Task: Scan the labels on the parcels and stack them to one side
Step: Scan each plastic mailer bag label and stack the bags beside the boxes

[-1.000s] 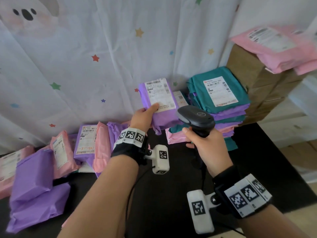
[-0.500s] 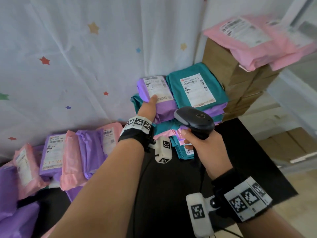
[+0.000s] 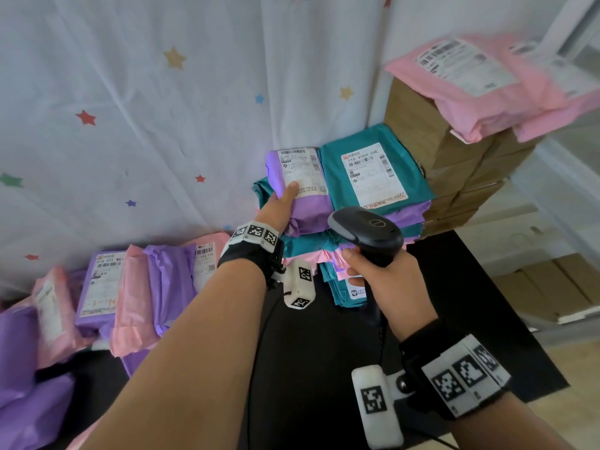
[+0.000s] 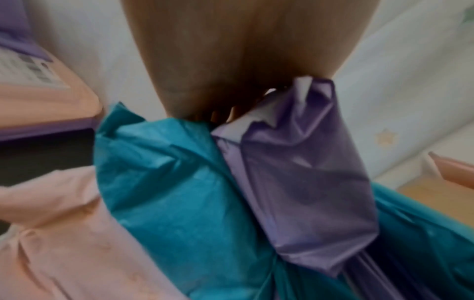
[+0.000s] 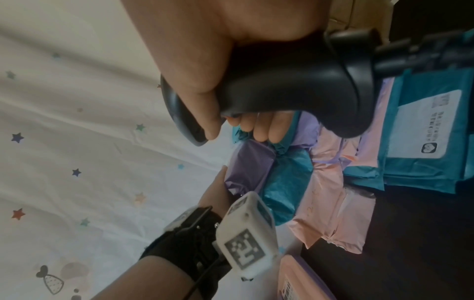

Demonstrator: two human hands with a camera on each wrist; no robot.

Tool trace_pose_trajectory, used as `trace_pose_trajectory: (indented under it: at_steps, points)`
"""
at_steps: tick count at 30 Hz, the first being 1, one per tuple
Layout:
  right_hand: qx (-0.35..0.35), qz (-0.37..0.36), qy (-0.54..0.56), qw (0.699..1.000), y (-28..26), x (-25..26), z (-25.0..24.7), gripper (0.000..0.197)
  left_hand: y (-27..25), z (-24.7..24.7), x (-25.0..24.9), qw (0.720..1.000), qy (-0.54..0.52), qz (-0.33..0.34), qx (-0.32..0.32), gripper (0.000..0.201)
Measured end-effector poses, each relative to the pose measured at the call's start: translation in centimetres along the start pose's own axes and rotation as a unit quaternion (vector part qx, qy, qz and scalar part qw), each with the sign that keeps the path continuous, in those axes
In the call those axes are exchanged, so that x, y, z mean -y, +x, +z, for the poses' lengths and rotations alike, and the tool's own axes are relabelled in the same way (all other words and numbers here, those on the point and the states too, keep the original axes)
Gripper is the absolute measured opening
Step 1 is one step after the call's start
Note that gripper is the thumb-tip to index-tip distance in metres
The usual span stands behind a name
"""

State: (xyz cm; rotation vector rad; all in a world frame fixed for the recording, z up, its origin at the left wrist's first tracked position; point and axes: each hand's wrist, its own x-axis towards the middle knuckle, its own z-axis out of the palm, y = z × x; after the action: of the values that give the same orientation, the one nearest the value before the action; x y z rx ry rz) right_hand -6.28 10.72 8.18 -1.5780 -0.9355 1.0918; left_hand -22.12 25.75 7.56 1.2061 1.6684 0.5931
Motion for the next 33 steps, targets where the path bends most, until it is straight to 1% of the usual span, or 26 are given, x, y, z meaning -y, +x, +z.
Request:
trace_pose_trajectory:
  at_steps: [2, 5, 6, 7, 8, 10, 12, 14, 15, 17, 19, 21, 23, 27, 30, 33]
  points:
    - [0.005, -0.006, -0.007, 1.0, -0.1, 0.2, -0.2, 0.017, 0.0, -0.2, 0.2, 1.0, -0.026, -0.003, -0.012, 0.069]
    - [0.022, -0.005, -0.033, 0.999, -0.3, 0.4, -0.7, 0.024, -0.2, -0.6, 0.3, 0.987, -0.158, -0.016, -0.026, 0.066]
    - [0.025, -0.008, -0.036, 0.999, -0.4, 0.4, -0.9, 0.026, -0.3, -0.7, 0.4, 0.983, -0.181, -0.012, -0.029, 0.068]
    - [0.028, -0.014, -0.035, 0.999, -0.5, 0.4, -1.1, 0.026, -0.6, -0.8, 0.7, 0.983, -0.181, -0.011, -0.036, 0.07]
    - [0.033, -0.021, -0.033, 0.999, -0.5, 0.3, -1.2, 0.026, -1.0, -0.9, 0.9, 0.985, -0.162, -0.01, -0.054, 0.068]
    - [0.045, -0.036, -0.03, 0.998, -0.5, 0.2, -1.3, 0.025, -1.8, -1.2, 1.2, 0.99, -0.106, 0.003, -0.097, 0.058]
    - [0.054, -0.045, -0.016, 0.997, -0.6, 0.1, -1.2, 0.023, -2.9, -1.6, 1.6, 0.99, -0.075, 0.019, -0.119, 0.054]
    - [0.063, -0.056, 0.013, 0.996, -0.8, -0.1, -1.0, 0.016, -4.2, -2.0, 2.2, 0.986, -0.022, 0.042, -0.159, 0.04]
    - [0.07, -0.064, 0.02, 0.995, -0.9, -0.2, -0.8, 0.012, -5.0, -2.0, 2.8, 0.982, -0.013, 0.046, -0.181, 0.031]
    - [0.084, -0.072, 0.02, 0.994, -1.2, -0.6, -0.2, 0.014, -7.2, -2.1, 4.2, 0.977, -0.014, 0.039, -0.211, 0.023]
    - [0.094, -0.066, 0.024, 0.993, -1.6, -1.2, 0.6, 0.018, -9.2, -2.2, 6.1, 0.969, 0.029, 0.052, -0.239, 0.027]
    - [0.101, -0.063, 0.02, 0.993, -2.3, -1.8, 1.6, 0.016, -11.2, -2.6, 8.5, 0.962, 0.078, 0.066, -0.253, 0.027]
    - [0.107, -0.056, 0.027, 0.992, -3.4, -2.3, 2.9, 0.009, -13.3, -3.3, 11.2, 0.956, 0.11, 0.056, -0.266, 0.027]
    - [0.124, -0.036, 0.018, 0.991, -5.9, -3.8, 6.0, 0.008, -17.2, -5.2, 18.3, 0.941, 0.196, 0.029, -0.274, 0.028]
    - [0.146, -0.011, -0.009, 0.989, -8.2, -5.2, 8.7, 0.014, -20.1, -7.2, 23.4, 0.93, 0.24, -0.015, -0.277, 0.032]
    - [0.17, 0.007, -0.033, 0.985, -10.8, -6.5, 11.2, 0.017, -22.6, -8.9, 27.6, 0.914, 0.266, -0.071, -0.299, 0.036]
